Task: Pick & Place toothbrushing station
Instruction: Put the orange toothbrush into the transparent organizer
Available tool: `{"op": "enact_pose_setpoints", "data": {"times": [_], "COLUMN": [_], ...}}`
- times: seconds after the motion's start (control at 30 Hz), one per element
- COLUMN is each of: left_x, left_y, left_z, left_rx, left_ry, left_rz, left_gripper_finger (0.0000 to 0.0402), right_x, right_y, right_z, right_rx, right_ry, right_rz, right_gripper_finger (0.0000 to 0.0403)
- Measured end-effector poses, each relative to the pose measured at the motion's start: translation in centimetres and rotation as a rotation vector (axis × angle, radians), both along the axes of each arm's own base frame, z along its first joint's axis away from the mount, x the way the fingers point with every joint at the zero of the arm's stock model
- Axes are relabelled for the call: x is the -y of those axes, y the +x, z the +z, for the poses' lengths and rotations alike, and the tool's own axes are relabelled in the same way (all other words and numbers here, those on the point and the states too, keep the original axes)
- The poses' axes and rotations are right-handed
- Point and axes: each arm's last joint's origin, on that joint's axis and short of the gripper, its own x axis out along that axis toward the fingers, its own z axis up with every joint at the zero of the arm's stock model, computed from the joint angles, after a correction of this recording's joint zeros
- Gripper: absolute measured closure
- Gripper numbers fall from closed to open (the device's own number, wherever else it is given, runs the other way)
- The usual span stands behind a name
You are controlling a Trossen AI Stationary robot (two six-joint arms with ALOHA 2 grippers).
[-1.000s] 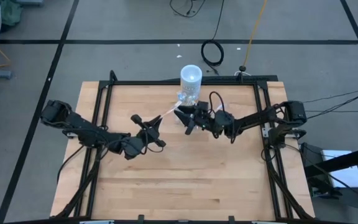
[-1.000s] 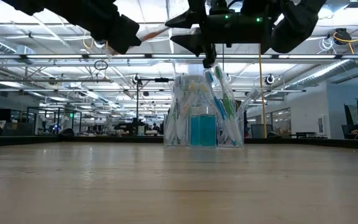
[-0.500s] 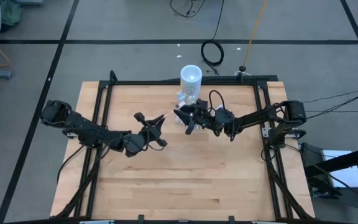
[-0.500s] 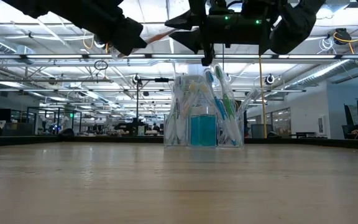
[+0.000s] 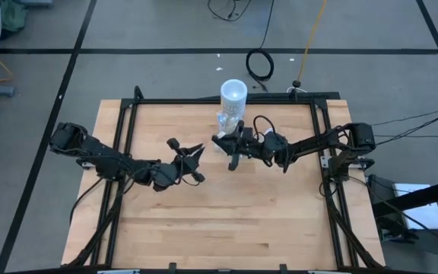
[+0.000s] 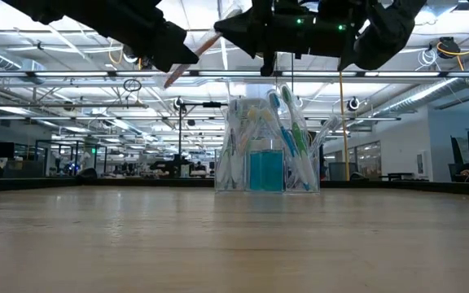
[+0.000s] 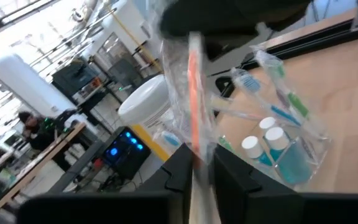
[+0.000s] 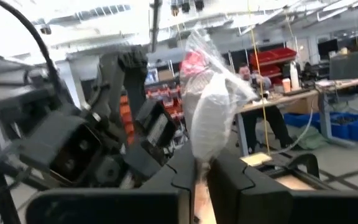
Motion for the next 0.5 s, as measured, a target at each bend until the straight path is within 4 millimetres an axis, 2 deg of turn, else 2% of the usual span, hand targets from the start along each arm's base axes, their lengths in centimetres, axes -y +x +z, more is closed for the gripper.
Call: {"op": "enact_pose_setpoints", "data": {"times": [0.13,0.33,0.5], "left_x": [0.1,0.8,2.2], "left_y": [0.0,-0.2,-0.6], "left_z": [0.0,0.0,0.0], "left_rx": [-0.002,0.041,0.030], "left_ry": [0.000,-0.044,-0.032], "left_rz": [-0.016,-0.029,-0.075], "left_gripper_finger": [0.0302,0.0219,0.0179], "right_x": [0.0,0.2,0.2], "right_y": [0.1,0.2,-0.6], "right_z": [-0.3,-0.9,0.8], "right_rx": [-0.030,-0.100,-0.114], "right_ry": [-0.004,-0.057,-0.157], "right_rz": [-0.003,-0.020,-0.046], "right_gripper_finger": [0.0377,0.0394,0.0387]}}
